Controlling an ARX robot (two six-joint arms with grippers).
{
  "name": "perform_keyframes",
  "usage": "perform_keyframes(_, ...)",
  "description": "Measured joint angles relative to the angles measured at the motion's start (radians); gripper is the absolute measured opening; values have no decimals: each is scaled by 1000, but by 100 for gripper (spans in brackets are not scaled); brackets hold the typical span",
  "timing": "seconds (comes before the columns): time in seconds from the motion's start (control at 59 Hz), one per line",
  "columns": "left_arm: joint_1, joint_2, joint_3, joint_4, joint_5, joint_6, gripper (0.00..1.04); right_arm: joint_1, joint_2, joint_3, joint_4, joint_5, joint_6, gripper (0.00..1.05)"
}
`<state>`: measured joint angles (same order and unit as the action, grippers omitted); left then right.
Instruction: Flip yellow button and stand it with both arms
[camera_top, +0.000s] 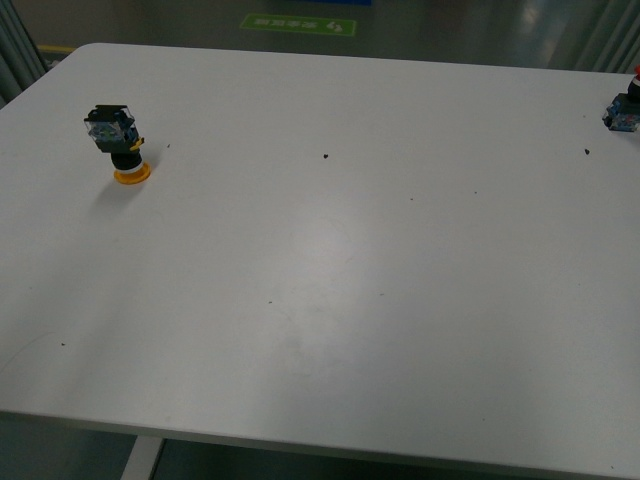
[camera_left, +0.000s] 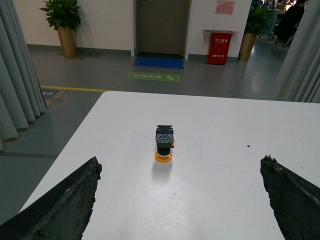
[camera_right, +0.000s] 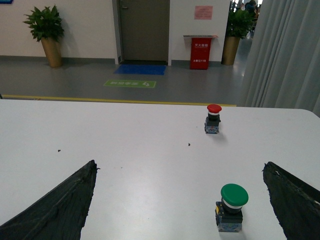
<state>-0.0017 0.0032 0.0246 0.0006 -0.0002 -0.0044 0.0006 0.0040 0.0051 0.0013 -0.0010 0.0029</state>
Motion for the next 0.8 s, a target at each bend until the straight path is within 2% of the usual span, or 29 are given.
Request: perform_keyframes(0.797, 0, 0, 0, 0, 0, 0, 98, 0, 0, 0, 0, 0, 0, 97)
